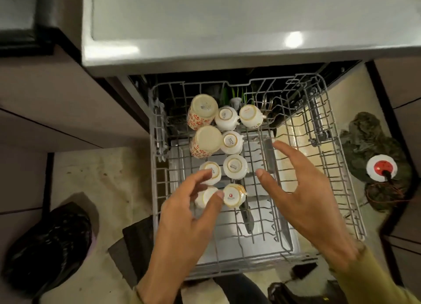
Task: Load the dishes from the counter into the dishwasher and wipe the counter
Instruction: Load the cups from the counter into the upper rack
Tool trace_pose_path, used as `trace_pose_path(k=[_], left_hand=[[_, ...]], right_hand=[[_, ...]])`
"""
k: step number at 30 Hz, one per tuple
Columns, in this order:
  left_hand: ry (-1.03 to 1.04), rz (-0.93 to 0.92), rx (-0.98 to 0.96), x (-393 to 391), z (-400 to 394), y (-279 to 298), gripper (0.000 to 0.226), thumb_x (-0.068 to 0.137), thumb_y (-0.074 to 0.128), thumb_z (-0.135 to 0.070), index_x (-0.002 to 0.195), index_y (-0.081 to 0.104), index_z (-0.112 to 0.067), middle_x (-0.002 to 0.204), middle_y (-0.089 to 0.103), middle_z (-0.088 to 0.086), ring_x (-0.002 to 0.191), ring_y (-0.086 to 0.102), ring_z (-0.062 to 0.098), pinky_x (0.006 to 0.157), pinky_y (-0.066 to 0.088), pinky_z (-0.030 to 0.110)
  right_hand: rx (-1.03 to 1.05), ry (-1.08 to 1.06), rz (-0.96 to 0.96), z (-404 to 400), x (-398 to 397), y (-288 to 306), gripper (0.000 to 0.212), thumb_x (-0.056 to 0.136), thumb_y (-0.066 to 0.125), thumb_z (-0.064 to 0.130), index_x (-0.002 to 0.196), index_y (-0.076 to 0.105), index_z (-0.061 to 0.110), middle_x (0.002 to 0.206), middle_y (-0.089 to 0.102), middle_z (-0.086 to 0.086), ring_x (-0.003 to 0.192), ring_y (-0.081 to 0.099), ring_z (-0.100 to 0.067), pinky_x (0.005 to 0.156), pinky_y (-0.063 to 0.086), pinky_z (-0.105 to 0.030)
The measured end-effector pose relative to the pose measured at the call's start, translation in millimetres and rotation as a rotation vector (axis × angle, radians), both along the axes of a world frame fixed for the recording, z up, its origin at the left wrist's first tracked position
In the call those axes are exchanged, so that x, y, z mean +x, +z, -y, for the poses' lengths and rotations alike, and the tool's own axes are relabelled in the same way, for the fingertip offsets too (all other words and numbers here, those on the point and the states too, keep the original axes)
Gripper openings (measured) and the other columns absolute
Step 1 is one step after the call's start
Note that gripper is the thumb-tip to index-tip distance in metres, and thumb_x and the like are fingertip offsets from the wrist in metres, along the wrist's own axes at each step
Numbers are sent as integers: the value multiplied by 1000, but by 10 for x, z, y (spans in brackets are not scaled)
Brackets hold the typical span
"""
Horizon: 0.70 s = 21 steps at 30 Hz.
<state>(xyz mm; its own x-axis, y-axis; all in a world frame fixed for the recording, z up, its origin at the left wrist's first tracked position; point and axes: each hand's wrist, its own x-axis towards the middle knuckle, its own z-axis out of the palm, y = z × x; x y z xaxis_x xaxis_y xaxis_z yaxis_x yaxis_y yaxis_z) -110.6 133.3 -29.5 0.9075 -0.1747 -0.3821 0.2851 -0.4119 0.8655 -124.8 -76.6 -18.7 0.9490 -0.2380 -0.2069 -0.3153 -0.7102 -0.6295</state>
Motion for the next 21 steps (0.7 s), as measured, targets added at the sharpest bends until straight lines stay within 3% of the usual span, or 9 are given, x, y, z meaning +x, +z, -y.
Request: trace_pose_path(k=[4,8,15,17,19,21], left_hand=[[6,120,7,134,-163,562,41,89,66,-37,129,60,-32,118,64,-26,112,58,-8,92,49,11],[43,232,-10,232,-380,1092,37,92,66,-33,128,61,-27,119,66,-18,111,62,1,94,52,21],[99,347,-11,215,-900,1876,38,92,66,-31,130,60,-25,123,64,-18,113,60,-1,100,51,26],[122,363,-20,153,-1097,2041,37,92,66,-31,129,61,-26,121,65,-19,113,61,-1,100,52,29],[144,381,-29,101,-1298,2150,37,91,66,-33,127,62,-26,119,66,-20,113,62,0,100,53,33],[177,386,-44,59,-1484,2218,37,91,65,-35,127,62,-26,120,66,-19,113,62,1,100,53,35]], right_hand=[[27,18,58,-256,-14,575,66,89,61,50,147,39,29,148,41,15,129,26,15,96,16,7],[95,48,131,-577,6,1123,59,88,66,45,141,45,31,139,45,23,122,32,25,95,20,7],[147,113,164,-1182,-64,1926,60,87,60,56,141,39,42,138,38,31,122,28,27,98,21,5],[162,107,177,-1375,-110,2094,60,86,60,60,140,41,41,142,43,26,125,37,18,104,30,-5],[181,88,190,-1557,-152,2215,63,84,60,61,141,44,38,142,49,20,128,45,5,108,42,-26],[191,72,183,-1728,-193,2295,65,82,61,60,141,44,39,142,50,20,129,47,1,108,44,-36]])
